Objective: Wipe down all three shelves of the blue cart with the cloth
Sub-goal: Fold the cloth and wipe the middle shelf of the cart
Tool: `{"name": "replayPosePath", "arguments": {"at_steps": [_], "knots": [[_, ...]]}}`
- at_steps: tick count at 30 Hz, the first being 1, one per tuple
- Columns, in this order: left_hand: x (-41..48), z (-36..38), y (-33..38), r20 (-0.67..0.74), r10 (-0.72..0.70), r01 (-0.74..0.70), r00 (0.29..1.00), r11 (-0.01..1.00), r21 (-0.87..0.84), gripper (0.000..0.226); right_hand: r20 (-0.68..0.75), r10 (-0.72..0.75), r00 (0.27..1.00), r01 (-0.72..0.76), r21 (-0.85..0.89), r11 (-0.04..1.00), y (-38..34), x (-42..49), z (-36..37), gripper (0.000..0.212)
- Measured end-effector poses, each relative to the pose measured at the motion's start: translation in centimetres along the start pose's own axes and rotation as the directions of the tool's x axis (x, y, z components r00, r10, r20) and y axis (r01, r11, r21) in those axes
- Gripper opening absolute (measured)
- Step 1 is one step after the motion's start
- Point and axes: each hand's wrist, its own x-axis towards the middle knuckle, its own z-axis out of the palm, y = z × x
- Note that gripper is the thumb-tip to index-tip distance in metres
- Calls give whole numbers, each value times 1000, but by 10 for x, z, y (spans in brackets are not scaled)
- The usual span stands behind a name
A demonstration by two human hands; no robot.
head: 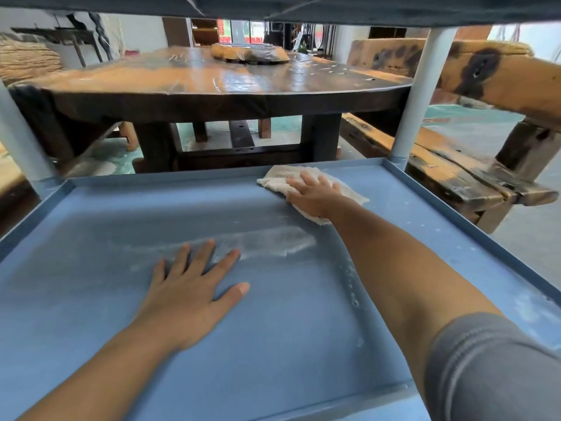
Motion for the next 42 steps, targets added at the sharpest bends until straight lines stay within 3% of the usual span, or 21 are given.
{"name": "replayPosePath", "arguments": {"at_steps": [13, 20, 28, 31, 34, 38, 42], "knots": [[5, 0, 3, 52, -32, 32, 998, 999, -4, 87, 93, -155, 984, 156, -11, 988, -4, -148, 4, 59], [4, -3, 0, 58, -26, 28, 998, 999, -20, 85, 141, -351, 926, 352, 18, 936, 16, -256, 2, 51], [19, -19, 51, 117, -167, 160, 979, 985, 63, 62, 181, -458, 870, 448, 96, 889, 35, -293, -8, 47], [29, -13, 85, -41, -51, 45, 998, 988, -146, 45, 178, -491, 853, 478, 113, 871, 37, -290, -8, 47], [32, -2, 88, -228, 57, -116, 972, 961, -251, 28, 143, -533, 834, 492, 246, 835, 36, -288, -11, 49], [38, 4, 88, -144, 84, -98, 986, 990, -97, 49, 124, -533, 837, 390, 549, 740, 37, -293, -15, 54], [38, 8, 87, -92, 81, -87, 992, 994, -60, 59, 141, -537, 832, 335, 645, 687, 43, -306, -16, 53]]}}
